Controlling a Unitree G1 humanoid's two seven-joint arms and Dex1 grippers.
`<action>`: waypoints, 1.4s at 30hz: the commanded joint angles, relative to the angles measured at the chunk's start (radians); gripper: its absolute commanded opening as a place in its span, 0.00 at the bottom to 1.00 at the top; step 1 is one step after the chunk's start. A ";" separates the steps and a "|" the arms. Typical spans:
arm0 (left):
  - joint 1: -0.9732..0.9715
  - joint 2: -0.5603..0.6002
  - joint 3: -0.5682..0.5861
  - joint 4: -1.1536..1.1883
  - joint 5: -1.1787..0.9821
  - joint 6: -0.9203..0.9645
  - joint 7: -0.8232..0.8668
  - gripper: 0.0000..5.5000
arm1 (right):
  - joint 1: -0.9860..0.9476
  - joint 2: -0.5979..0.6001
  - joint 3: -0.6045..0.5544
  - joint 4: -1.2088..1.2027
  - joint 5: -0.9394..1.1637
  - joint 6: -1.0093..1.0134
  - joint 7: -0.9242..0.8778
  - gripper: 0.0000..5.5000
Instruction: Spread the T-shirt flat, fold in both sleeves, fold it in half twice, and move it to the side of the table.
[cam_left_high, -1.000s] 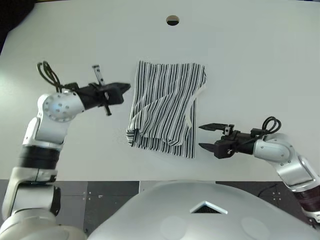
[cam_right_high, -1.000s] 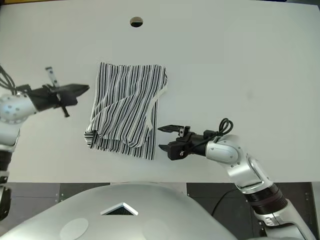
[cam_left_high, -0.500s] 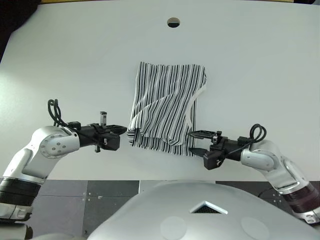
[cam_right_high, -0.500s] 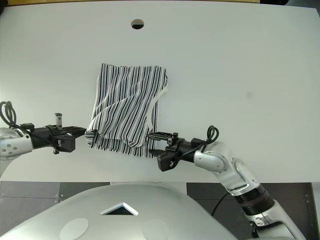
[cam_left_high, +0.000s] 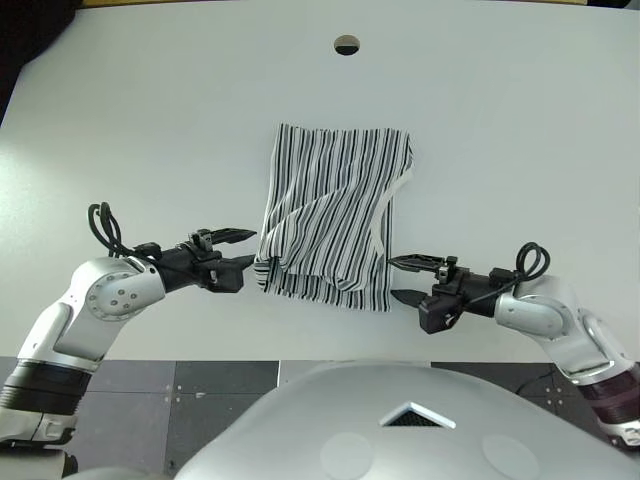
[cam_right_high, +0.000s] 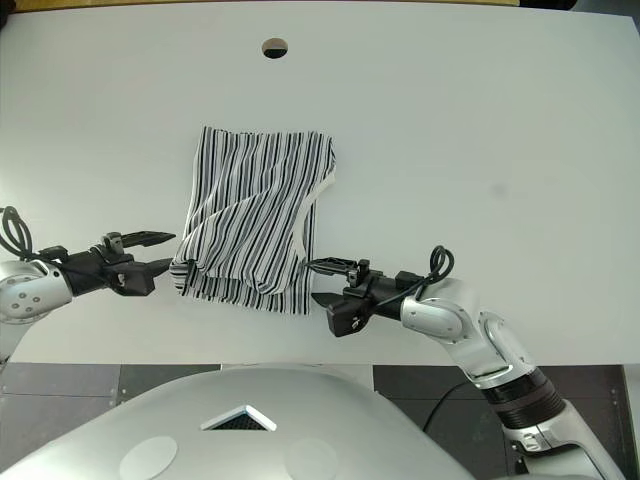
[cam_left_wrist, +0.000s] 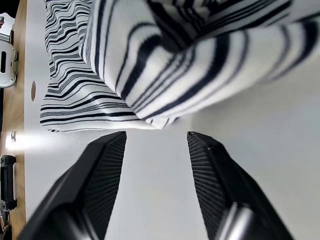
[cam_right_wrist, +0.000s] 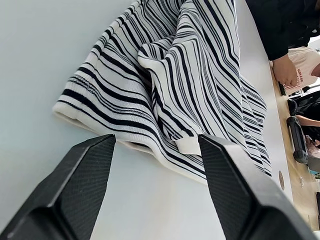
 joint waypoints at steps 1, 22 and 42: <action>0.067 0.032 -0.022 0.038 0.036 0.004 -0.036 0.52 | 0.004 -0.030 -0.015 -0.016 -0.011 0.008 0.018 0.56; -0.023 -0.037 -0.120 0.070 0.056 -0.135 0.013 0.58 | -0.120 0.117 0.147 0.085 -0.077 -0.050 0.003 0.56; -0.040 -0.018 -0.162 0.074 0.047 -0.147 0.007 0.23 | -0.151 0.135 0.177 0.168 -0.092 0.049 0.042 0.06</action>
